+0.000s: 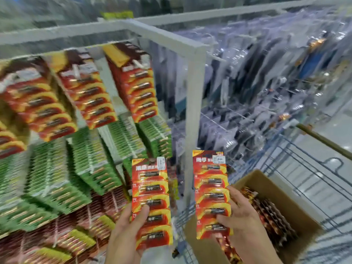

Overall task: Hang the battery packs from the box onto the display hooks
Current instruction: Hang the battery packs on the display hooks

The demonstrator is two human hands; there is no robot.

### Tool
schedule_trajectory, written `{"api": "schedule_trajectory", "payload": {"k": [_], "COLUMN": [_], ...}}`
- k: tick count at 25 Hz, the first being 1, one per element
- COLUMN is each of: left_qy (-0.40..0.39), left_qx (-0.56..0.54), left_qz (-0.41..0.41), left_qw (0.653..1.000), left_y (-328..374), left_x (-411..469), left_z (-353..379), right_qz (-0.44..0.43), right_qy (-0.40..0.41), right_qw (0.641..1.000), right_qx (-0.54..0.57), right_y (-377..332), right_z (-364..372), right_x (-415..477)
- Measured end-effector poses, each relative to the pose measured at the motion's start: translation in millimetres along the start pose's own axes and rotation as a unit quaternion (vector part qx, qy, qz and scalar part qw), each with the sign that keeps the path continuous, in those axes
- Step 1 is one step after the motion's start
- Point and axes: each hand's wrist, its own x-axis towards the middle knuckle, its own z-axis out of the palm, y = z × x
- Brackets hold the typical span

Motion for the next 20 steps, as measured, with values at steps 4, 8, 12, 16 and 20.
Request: {"api": "schedule_trajectory", "payload": {"k": [4, 8, 12, 16, 20], "left_qy": [0.079, 0.120, 0.145, 0.140, 0.116], "left_qx": [-0.042, -0.094, -0.122, -0.133, -0.079], "left_qz": [0.078, 0.122, 0.157, 0.204, 0.258], "left_qw": [0.993, 0.981, 0.969, 0.960, 0.956], "left_y": [35.4, 65.9, 92.4, 116.4, 141.5], "left_x": [-6.8, -21.6, -31.1, -40.9, -43.4], "left_z": [-34.8, -63.4, -81.0, -79.7, -67.8], "right_qz": [0.021, 0.027, 0.034, 0.035, 0.041], "right_qy": [-0.017, -0.035, -0.070, -0.080, -0.057], "right_qw": [0.999, 0.997, 0.994, 0.994, 0.996], "right_qx": [-0.039, -0.068, -0.079, -0.063, -0.056], "right_y": [12.8, 20.8, 23.4, 21.4, 23.6], "right_z": [76.5, 139.1, 181.2, 206.9, 212.6], "right_x": [12.9, 27.8, 34.8, 37.6, 39.8]}}
